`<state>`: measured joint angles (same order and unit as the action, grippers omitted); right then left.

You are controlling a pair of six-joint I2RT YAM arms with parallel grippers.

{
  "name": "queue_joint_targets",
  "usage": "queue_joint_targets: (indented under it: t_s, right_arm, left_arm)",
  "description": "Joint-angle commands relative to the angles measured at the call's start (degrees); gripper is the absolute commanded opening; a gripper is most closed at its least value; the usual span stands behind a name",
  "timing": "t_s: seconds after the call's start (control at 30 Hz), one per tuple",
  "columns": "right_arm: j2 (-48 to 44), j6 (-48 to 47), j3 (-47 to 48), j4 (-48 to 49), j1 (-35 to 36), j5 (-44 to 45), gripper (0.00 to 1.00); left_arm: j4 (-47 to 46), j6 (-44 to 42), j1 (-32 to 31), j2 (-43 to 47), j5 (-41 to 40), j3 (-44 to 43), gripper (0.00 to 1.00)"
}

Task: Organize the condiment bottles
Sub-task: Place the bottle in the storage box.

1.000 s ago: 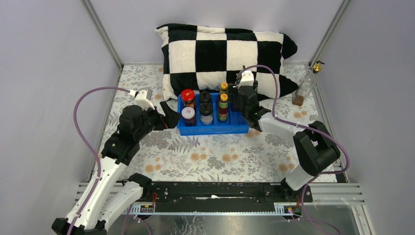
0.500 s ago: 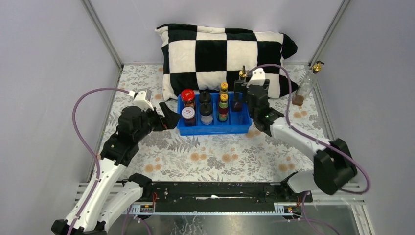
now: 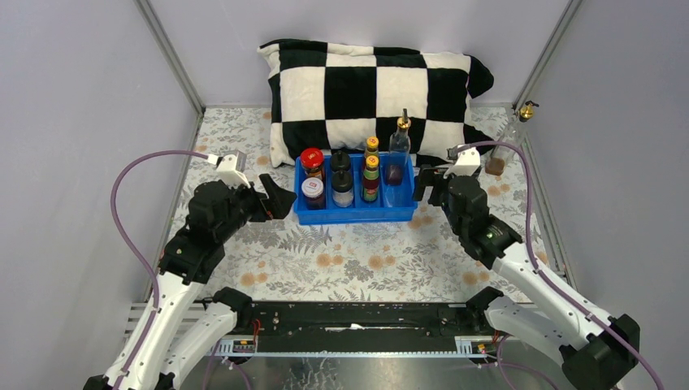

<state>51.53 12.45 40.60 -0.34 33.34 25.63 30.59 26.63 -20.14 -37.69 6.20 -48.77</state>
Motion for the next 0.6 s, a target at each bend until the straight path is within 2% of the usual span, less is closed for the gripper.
queue_joint_targets:
  t_s: [0.0, 0.43, 0.57]
  right_arm:
    - [-3.3, 2.4, -0.6, -5.3, 0.2, -3.1, 0.96]
    - [-2.4, 2.5, -0.1, -5.3, 0.2, -4.3, 0.97]
    - [-1.7, 2.7, 1.9, -6.8, 0.1, -9.3, 0.97]
  left_arm:
    - [-0.1, -0.8, 0.5, 0.4, 1.1, 0.3, 0.99]
    - [-0.2, -0.6, 0.5, 0.4, 1.0, 0.5, 0.99]
    - [0.0, -0.4, 0.5, -0.1, 1.4, -0.4, 0.99]
